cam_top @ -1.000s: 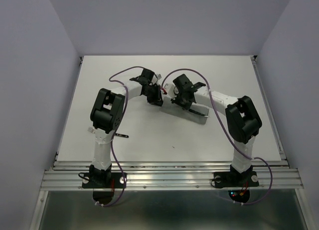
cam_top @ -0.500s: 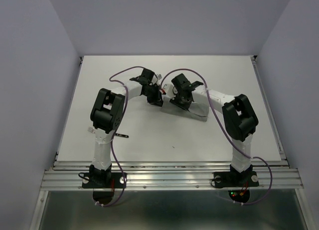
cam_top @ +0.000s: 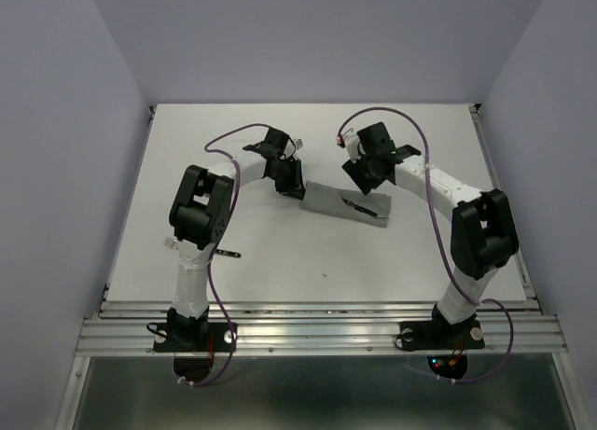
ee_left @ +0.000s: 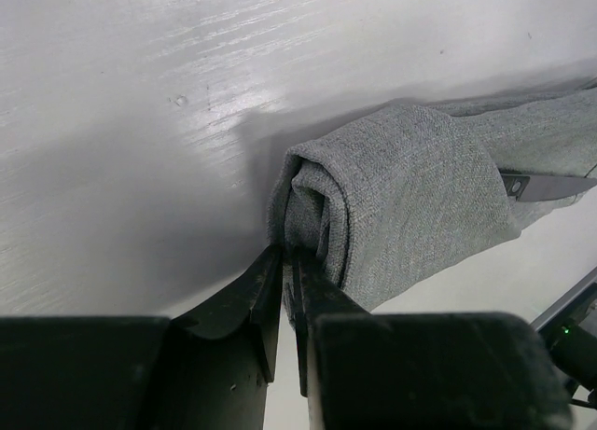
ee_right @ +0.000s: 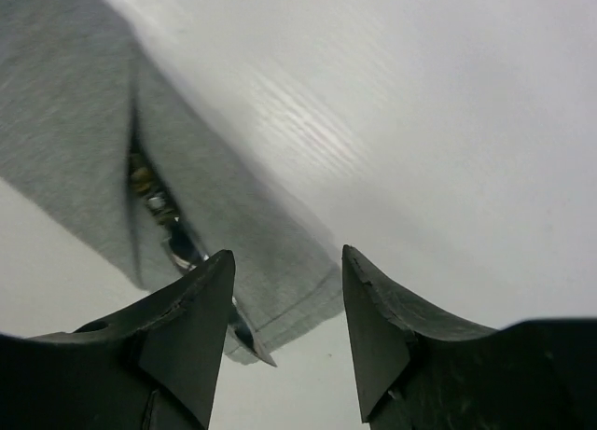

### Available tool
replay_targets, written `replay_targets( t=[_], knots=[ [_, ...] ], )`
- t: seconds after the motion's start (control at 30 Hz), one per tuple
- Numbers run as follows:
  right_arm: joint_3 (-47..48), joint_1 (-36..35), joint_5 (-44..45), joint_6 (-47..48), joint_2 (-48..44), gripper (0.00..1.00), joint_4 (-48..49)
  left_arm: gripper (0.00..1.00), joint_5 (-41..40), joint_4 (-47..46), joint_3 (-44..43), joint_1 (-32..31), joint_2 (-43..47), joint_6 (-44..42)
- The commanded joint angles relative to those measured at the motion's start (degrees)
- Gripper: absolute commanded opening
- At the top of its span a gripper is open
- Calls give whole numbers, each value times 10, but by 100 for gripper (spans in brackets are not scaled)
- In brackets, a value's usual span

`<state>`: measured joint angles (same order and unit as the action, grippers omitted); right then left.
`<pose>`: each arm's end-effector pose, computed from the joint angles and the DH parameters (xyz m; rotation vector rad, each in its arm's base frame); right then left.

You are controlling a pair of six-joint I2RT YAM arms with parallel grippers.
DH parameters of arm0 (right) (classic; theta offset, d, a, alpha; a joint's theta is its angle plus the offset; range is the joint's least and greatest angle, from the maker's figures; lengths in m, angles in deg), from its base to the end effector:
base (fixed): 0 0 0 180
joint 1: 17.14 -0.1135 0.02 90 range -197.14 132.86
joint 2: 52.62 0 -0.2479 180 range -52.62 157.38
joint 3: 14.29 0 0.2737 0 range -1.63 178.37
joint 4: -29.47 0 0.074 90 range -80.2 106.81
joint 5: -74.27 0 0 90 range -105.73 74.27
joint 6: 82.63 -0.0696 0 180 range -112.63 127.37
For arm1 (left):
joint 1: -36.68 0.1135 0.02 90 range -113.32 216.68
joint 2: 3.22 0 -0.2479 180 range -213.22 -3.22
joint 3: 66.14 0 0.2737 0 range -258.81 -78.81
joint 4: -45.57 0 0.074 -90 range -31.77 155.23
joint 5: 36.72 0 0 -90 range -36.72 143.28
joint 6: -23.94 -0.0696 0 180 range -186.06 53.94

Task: Fold the napkin into a case and place the utensils inside
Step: Stuff the knife into the folded napkin.

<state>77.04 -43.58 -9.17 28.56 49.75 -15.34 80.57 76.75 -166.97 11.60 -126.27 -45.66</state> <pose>0.3815 0.1808 0.1848 -0.9844 2.3411 -0.1096 0.4299 -0.2364 0.1087 0.3131 2.5756 -0.9097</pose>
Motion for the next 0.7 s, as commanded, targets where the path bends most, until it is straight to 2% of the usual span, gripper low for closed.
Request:
replay_targets(
  t=[0.0, 0.07, 0.13, 0.27, 0.43, 0.67],
  knots=[
    [-14, 86, -9, -135, -17, 56, 49, 22, -18, 2, 3, -1, 32, 0],
    [-20, 102, -2, -179, -15, 58, 54, 22, -24, 7, 3, -1, 38, -4],
    [-31, 119, 4, -207, -9, 65, 73, 22, -36, 11, 4, 0, 47, -6],
    [-10, 127, -3, -272, 35, 65, 75, 22, -48, -1, 23, 11, 72, 5],
    [2, 127, -42, -292, 74, 46, 88, 23, -65, 2, 43, 14, 104, 7],
    [-16, 127, -89, -317, 86, 36, 97, 24, -65, 3, 55, 18, 117, 1]
  ],
)
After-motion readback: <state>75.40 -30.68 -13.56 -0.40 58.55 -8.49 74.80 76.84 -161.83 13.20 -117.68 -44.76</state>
